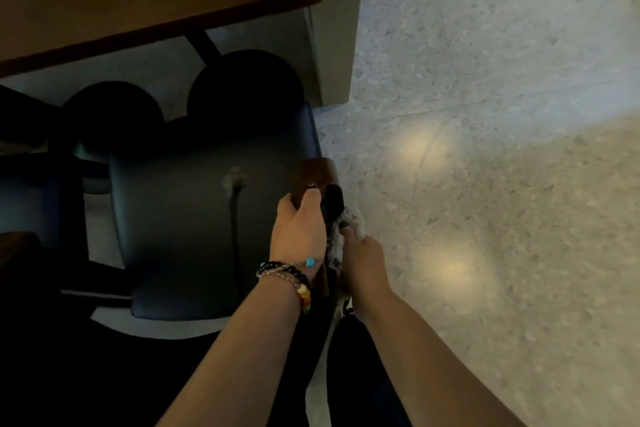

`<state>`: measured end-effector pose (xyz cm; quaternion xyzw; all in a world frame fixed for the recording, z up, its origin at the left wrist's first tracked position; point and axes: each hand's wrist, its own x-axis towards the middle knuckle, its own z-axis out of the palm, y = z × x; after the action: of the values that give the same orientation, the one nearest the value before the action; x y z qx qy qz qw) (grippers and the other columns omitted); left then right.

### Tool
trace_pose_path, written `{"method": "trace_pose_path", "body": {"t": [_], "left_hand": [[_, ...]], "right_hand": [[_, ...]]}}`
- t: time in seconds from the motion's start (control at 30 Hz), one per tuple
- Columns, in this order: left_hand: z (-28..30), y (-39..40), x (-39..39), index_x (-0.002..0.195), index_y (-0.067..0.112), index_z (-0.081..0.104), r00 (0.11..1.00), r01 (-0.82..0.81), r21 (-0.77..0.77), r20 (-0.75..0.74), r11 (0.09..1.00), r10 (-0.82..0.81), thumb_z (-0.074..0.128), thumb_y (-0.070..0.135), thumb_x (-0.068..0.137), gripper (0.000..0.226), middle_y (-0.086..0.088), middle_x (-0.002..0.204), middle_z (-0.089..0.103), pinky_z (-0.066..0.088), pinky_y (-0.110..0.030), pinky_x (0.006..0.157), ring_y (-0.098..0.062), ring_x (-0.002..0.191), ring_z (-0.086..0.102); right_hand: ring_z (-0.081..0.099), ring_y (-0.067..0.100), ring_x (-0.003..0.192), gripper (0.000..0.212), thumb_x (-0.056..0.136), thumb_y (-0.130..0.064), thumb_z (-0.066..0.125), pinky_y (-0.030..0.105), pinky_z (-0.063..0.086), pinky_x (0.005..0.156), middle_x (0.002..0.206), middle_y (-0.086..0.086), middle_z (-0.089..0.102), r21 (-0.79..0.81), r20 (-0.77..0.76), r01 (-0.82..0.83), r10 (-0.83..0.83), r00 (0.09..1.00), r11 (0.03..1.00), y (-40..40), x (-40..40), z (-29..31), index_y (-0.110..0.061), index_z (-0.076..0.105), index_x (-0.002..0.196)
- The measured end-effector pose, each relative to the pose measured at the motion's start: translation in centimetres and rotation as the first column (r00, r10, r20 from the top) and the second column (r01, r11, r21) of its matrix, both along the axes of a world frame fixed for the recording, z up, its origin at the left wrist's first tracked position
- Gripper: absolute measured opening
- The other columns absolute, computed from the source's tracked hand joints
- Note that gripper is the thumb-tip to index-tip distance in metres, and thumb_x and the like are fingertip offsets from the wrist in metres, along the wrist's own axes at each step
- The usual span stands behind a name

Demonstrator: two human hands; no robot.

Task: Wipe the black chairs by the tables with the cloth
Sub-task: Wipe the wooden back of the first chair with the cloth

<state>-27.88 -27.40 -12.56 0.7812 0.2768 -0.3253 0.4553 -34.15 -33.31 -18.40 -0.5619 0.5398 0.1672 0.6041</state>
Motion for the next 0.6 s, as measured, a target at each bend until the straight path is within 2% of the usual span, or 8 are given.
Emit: {"method": "trace_pose_path", "body": {"t": [0.1, 0.17, 0.27, 0.33, 0.4, 0.47, 0.57, 0.6], "left_hand": [[0.2, -0.2, 0.1, 0.138, 0.023, 0.043, 1.000, 0.014, 0.037, 0.002, 0.999, -0.014, 0.037, 0.048, 0.097, 0.049, 0.016, 0.080, 0.040, 0.029, -0.027, 0.064, -0.003, 0.068, 0.038], [0.4, -0.2, 0.3, 0.138, 0.022, 0.044, 1.000, 0.019, 0.055, 0.003, 0.998, -0.020, 0.035, 0.047, 0.098, 0.048, 0.017, 0.080, 0.037, 0.027, -0.025, 0.060, 0.000, 0.068, 0.035], [0.1, -0.2, 0.2, 0.139, 0.024, 0.043, 0.998, 0.061, 0.073, 0.027, 0.996, -0.063, 0.032, 0.045, 0.099, 0.046, 0.016, 0.084, 0.037, 0.027, -0.025, 0.064, 0.001, 0.068, 0.033], [0.0, 0.0, 0.2, 0.139, 0.024, 0.045, 0.997, 0.069, 0.052, 0.043, 0.996, -0.071, 0.032, 0.042, 0.100, 0.045, 0.014, 0.094, 0.041, 0.029, -0.023, 0.075, -0.004, 0.075, 0.038], [0.0, 0.1, 0.1, 0.138, 0.017, 0.047, 0.999, -0.032, -0.049, 0.038, 0.998, 0.034, 0.038, 0.039, 0.099, 0.045, 0.007, 0.112, 0.053, 0.035, -0.027, 0.093, -0.013, 0.098, 0.051], [0.3, 0.7, 0.0, 0.134, 0.012, 0.053, 0.992, -0.122, -0.121, -0.024, 0.985, 0.120, 0.041, 0.035, 0.100, 0.043, -0.008, 0.127, 0.059, 0.039, -0.039, 0.105, -0.027, 0.116, 0.055], [0.9, 2.3, -0.4, 0.116, 0.021, 0.066, 0.894, -0.434, -0.277, -0.252, 0.857, 0.371, 0.041, 0.045, 0.097, 0.040, -0.007, 0.112, 0.069, 0.048, -0.044, 0.093, -0.027, 0.104, 0.063], [1.2, 2.8, -0.7, 0.115, 0.022, 0.066, 0.871, -0.481, -0.324, -0.286, 0.815, 0.401, 0.039, 0.047, 0.098, 0.041, -0.005, 0.111, 0.069, 0.049, -0.043, 0.088, -0.026, 0.103, 0.063]], "right_hand": [[0.057, 0.019, 0.076, 0.027, 0.101, -0.028, 0.047, 0.036, 0.047, 0.079, 0.081, 0.003, 0.059, 0.203, 0.062, -0.037, 0.024, 0.998, 0.979, -1.1, 0.1, -0.7, -0.019, 0.057, 0.077], [0.057, 0.020, 0.076, 0.026, 0.102, -0.023, 0.045, 0.033, 0.047, 0.076, 0.080, 0.002, 0.058, 0.268, 0.103, -0.063, 0.036, 0.994, 0.961, -1.4, 0.3, -0.8, -0.019, 0.057, 0.079], [0.059, 0.022, 0.073, 0.029, 0.098, -0.024, 0.050, 0.033, 0.044, 0.067, 0.067, 0.004, 0.059, 0.157, 0.172, -0.036, 0.008, 0.985, 0.987, -0.9, -0.7, 0.2, -0.014, 0.061, 0.074], [0.057, 0.016, 0.066, 0.026, 0.093, -0.028, 0.053, 0.030, 0.044, 0.062, 0.064, 0.001, 0.058, 0.054, 0.295, -0.039, 0.022, 0.955, 0.998, -0.1, -1.9, 2.1, -0.021, 0.061, 0.070], [0.056, 0.010, 0.062, 0.024, 0.089, -0.034, 0.053, 0.022, 0.045, 0.056, 0.064, 0.000, 0.059, -0.004, 0.431, -0.067, 0.062, 0.900, 0.998, 0.3, -3.1, 4.4, -0.025, 0.062, 0.070], [0.057, 0.007, 0.062, 0.021, 0.089, -0.037, 0.055, 0.016, 0.046, 0.054, 0.071, 0.002, 0.063, -0.100, 0.498, -0.110, 0.145, 0.855, 0.989, 0.2, -3.5, 6.2, -0.024, 0.064, 0.075], [0.052, 0.001, 0.056, 0.020, 0.095, -0.028, 0.058, 0.011, 0.041, 0.051, 0.067, 0.003, 0.060, -0.219, 0.461, -0.197, 0.279, 0.842, 0.956, -0.8, -1.6, 7.5, -0.022, 0.062, 0.076], [0.050, 0.000, 0.053, 0.022, 0.095, -0.026, 0.057, 0.010, 0.039, 0.049, 0.064, 0.001, 0.057, -0.261, 0.434, -0.208, 0.307, 0.847, 0.943, -1.1, -0.6, 7.8, -0.020, 0.060, 0.074]]}}
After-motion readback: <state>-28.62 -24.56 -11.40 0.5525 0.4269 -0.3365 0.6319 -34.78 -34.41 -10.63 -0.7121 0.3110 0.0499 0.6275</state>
